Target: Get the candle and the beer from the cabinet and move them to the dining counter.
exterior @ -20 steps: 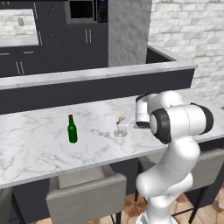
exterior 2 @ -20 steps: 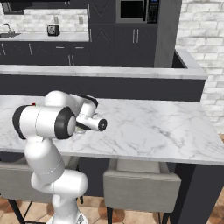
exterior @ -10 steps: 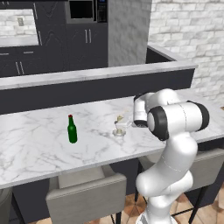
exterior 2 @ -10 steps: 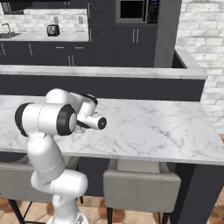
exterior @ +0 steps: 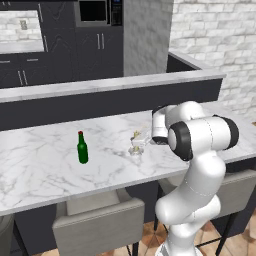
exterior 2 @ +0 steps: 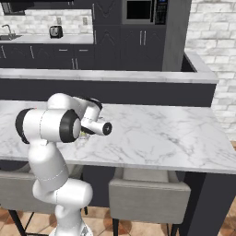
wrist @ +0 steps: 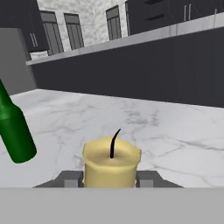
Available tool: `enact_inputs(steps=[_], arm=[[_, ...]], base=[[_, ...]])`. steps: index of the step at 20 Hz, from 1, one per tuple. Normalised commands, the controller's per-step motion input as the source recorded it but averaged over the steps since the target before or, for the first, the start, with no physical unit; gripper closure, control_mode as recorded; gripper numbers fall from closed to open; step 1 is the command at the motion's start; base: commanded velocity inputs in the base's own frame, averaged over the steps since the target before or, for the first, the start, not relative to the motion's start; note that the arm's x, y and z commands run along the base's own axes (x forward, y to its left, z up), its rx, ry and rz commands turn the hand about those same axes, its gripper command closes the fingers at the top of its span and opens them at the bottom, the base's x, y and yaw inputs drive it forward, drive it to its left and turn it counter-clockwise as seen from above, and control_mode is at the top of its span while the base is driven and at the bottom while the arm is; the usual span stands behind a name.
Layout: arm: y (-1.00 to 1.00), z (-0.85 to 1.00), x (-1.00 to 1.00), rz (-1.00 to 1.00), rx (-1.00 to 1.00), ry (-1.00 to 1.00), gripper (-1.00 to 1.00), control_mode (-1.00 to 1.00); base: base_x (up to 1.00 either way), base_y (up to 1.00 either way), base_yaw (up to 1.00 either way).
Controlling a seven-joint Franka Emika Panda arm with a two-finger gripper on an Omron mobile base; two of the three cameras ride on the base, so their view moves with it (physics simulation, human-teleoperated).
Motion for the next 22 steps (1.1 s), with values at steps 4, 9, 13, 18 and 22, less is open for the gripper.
enact_inputs(steps=[4,9,13,18,22], arm=[[0.00,0.00,0.00,0.00,0.00,0.00,-1.00,-1.00],[0.00,0.02,0.00,0.00,0.00,0.00,-1.00,-1.00],[0.00,0.32,0.00,0.00,-0.01,-0.06,-1.00,-1.00],[0.00,0.60,0.00,-0.01,-0.05,-0.12,-1.00,-1.00],[0.00,0.69,-0.03,-0.04,-0.04,-0.07,-1.00,-1.00]], base=[[0.00,0.00,0.00],[0.00,0.00,0.00],[0.00,0.00,0.00],[0.00,0.00,0.00],[0.00,0.00,0.00]])
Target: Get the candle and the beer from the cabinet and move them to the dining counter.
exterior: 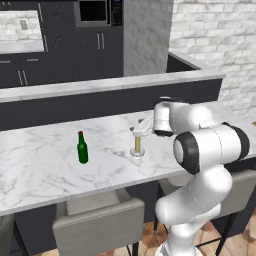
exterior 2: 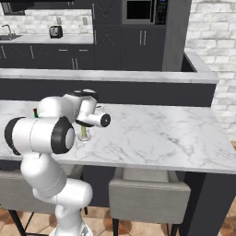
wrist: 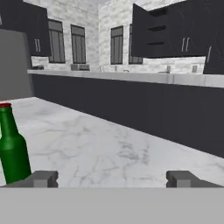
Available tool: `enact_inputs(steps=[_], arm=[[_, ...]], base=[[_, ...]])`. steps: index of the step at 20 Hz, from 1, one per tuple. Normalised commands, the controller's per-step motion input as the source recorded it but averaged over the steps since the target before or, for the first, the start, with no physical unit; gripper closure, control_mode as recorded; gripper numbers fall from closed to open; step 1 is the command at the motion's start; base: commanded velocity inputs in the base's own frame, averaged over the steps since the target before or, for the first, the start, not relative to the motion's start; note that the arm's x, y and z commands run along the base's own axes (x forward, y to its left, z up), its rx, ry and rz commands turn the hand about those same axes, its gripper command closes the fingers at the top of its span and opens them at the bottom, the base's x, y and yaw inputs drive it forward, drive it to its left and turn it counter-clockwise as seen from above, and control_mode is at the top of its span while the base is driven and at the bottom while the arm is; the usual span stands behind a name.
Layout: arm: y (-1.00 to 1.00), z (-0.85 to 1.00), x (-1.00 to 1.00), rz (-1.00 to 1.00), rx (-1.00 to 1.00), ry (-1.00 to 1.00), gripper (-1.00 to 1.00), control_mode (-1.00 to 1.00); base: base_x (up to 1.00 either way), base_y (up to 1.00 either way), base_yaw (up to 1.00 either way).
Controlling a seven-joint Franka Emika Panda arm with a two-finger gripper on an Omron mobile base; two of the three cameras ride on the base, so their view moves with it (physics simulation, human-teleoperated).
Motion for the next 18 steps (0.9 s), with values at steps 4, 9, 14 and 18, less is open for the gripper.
enact_inputs(steps=[4,9,14,18], arm=[[0.00,0.78,-0.03,-0.07,-0.05,-0.01,-1.00,-1.00],[-0.01,0.78,-0.12,-0.10,-0.09,0.00,-1.00,-1.00],[-0.01,0.78,-0.22,-0.13,-0.10,0.04,-1.00,-1.00],[-0.07,0.70,-0.40,-0.16,-0.08,0.08,-1.00,-1.00]], base=[[0.00,0.00,0.00],[0.00,0.00,0.00],[0.00,0.00,0.00],[0.00,0.00,0.00]])
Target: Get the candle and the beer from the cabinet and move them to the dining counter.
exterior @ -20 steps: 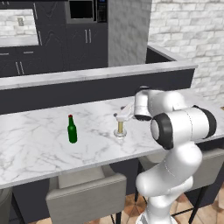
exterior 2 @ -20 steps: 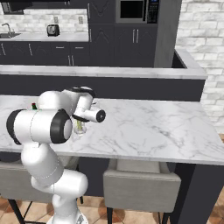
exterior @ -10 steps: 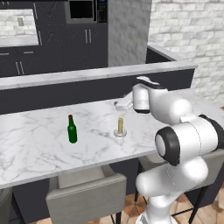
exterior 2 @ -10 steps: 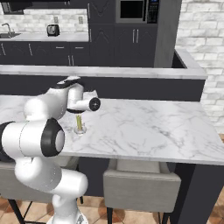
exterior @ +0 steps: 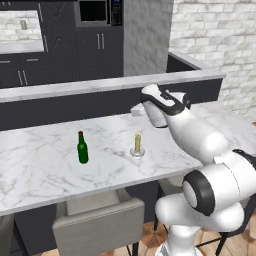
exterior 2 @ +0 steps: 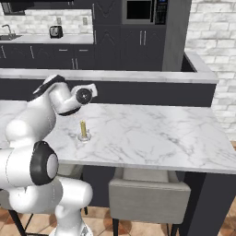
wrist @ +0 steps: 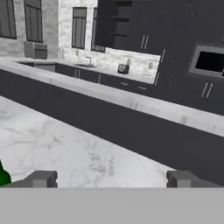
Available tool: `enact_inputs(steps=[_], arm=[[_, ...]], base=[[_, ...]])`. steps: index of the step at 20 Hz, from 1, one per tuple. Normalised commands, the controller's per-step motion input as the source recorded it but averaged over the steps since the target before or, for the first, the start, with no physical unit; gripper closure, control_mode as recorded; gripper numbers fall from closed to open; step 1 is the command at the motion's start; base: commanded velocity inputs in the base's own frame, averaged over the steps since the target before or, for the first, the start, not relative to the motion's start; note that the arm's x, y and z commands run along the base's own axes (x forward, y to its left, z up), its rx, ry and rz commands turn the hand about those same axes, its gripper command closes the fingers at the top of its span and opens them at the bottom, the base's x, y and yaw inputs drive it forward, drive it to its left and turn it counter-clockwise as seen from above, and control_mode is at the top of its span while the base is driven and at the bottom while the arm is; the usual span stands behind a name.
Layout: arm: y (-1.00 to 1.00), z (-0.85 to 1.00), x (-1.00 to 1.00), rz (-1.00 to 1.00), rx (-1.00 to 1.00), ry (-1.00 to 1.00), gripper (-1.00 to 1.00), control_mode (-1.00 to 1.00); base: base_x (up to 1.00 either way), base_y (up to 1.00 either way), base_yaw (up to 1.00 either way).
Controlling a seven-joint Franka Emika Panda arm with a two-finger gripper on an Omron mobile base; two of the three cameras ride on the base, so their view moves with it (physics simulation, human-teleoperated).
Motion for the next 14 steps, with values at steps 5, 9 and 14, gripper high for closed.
enact_inputs(steps=[5,9,14], arm=[[-0.08,0.68,-0.50,-0.16,-0.04,0.11,-1.00,-1.00],[-0.16,0.69,-0.54,-0.18,0.00,0.09,-1.00,-1.00],[-0.19,0.75,-0.56,-0.19,0.00,0.07,-1.00,-1.00]], base=[[0.00,0.00,0.00],[0.00,0.00,0.00],[0.00,0.00,0.00]])
